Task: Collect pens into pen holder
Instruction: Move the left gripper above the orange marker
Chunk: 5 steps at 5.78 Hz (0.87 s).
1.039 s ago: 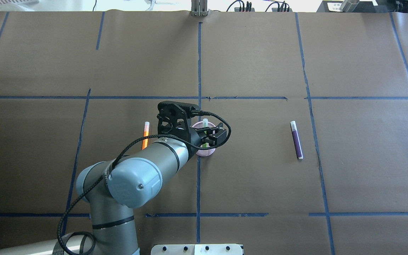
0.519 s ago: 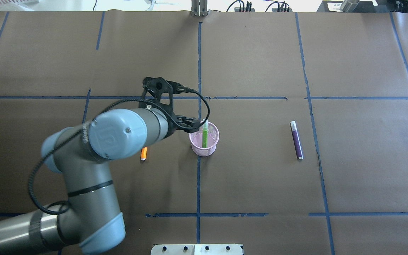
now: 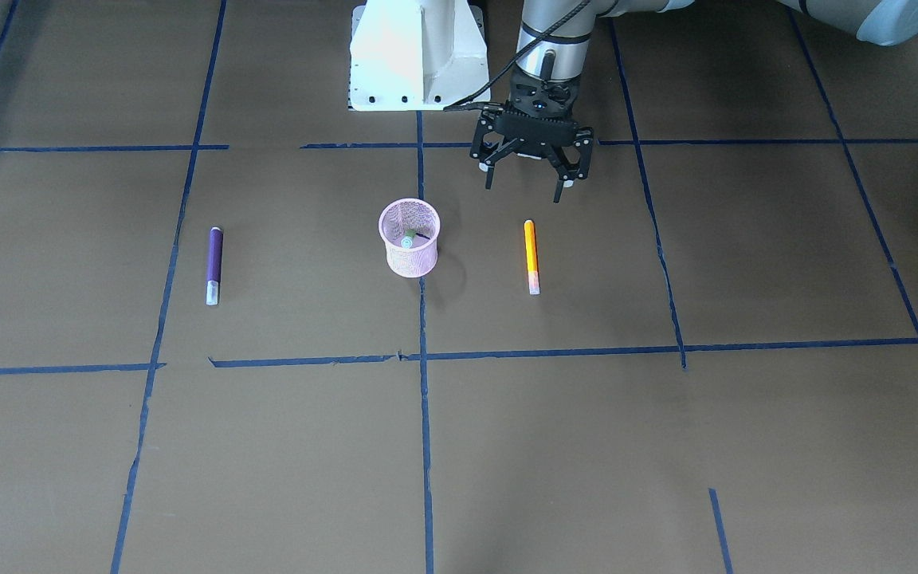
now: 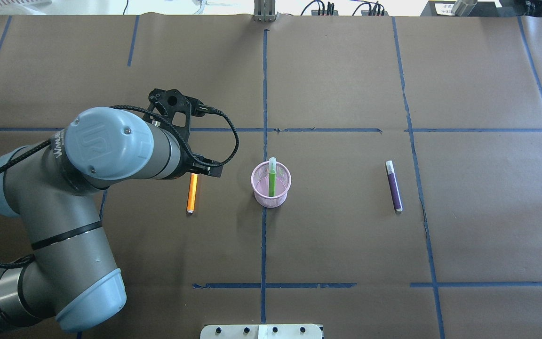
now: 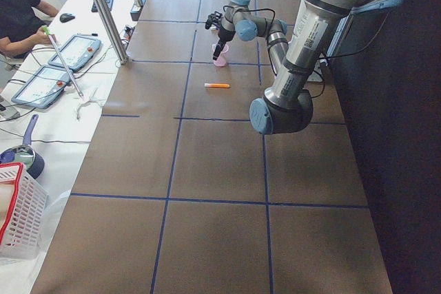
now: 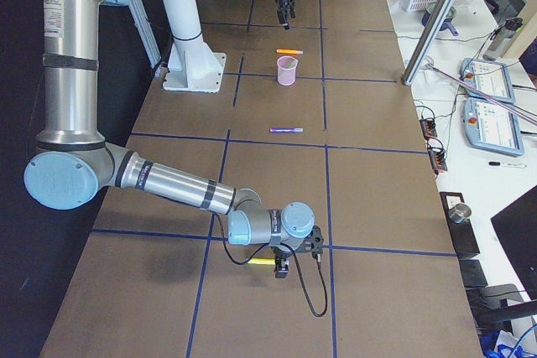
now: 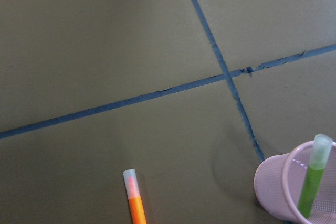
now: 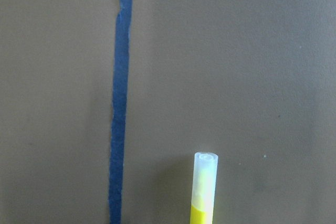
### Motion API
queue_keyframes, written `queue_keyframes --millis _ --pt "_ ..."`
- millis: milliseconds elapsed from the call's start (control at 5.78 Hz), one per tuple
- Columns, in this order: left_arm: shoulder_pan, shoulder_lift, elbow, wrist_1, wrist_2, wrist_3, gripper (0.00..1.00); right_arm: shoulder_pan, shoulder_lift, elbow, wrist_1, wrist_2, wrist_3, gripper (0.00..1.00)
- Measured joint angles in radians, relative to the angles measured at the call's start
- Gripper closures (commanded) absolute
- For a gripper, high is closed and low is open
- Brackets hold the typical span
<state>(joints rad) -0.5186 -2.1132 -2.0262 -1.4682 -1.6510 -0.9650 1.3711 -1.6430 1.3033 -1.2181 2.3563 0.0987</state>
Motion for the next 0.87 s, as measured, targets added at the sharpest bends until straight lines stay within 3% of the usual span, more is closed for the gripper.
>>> queue_keyframes --millis 346,693,866 --pt "-0.012 0.021 -0.01 0.021 -0.015 0.022 0.02 -0.022 -0.001 -0.02 0.003 -0.001 0.018 0.15" --pt "-0.04 0.03 -0.032 0.119 -0.044 0.105 0.02 -0.029 -0.005 -0.026 0.003 0.001 0.019 0.56" --pt "-0.054 0.031 -0.043 0.147 -0.065 0.123 0.02 -0.03 -0.007 -0.027 0.003 0.001 0.019 0.56"
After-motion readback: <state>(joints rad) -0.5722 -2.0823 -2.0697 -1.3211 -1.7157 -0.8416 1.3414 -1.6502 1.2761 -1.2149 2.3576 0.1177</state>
